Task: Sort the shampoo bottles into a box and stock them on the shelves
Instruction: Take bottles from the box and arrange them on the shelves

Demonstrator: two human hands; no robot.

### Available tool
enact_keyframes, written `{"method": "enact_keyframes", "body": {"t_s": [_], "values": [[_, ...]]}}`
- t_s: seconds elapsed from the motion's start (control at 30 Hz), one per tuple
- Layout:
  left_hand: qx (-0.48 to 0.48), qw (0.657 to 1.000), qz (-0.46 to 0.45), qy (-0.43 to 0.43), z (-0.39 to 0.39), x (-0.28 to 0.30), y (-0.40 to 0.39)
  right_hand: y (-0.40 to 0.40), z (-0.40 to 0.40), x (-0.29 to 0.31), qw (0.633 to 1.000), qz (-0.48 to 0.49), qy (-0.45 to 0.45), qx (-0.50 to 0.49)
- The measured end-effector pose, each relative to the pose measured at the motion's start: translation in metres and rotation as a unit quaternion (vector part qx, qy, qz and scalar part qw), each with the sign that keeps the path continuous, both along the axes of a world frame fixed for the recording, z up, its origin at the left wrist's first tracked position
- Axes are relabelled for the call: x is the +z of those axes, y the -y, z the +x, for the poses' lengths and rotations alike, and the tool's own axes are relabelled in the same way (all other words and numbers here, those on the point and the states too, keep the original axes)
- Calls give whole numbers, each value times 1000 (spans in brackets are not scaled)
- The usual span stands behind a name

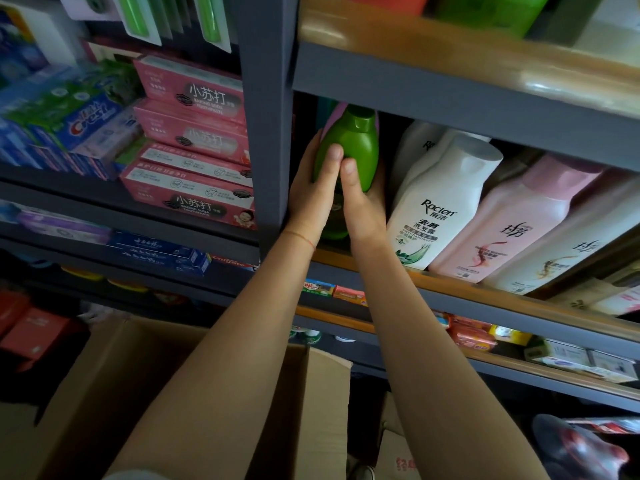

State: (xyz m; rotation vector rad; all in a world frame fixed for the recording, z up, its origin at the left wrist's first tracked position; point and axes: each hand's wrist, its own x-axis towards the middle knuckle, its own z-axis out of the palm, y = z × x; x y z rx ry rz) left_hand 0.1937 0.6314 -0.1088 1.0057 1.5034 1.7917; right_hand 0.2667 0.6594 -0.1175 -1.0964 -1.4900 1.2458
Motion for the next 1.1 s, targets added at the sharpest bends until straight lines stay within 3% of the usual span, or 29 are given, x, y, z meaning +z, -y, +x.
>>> {"method": "enact_keyframes", "body": {"t_s": [0.2, 0.33, 0.47, 0.77, 0.97, 1.1], "values": [[-35, 998, -17, 54, -2, 0, 1, 0, 3, 0, 1000, 14, 2, -15], [0, 990, -6, 141, -3, 2, -7, 1, 3, 0, 1000, 16, -15, -5], [13, 985, 7, 170, -5, 2, -17, 4, 2, 1, 999, 27, -25, -6], [-4, 989, 4, 148, -2, -2, -14, -1, -1, -1, 999, 29, -32, -28], [-7, 1000, 9, 21, -1, -2, -6, -7, 1, -4, 998, 39, -35, -20], [-30, 999, 21, -12, -4, -7, -8, -8, 3, -6, 998, 39, -31, -24]]}}
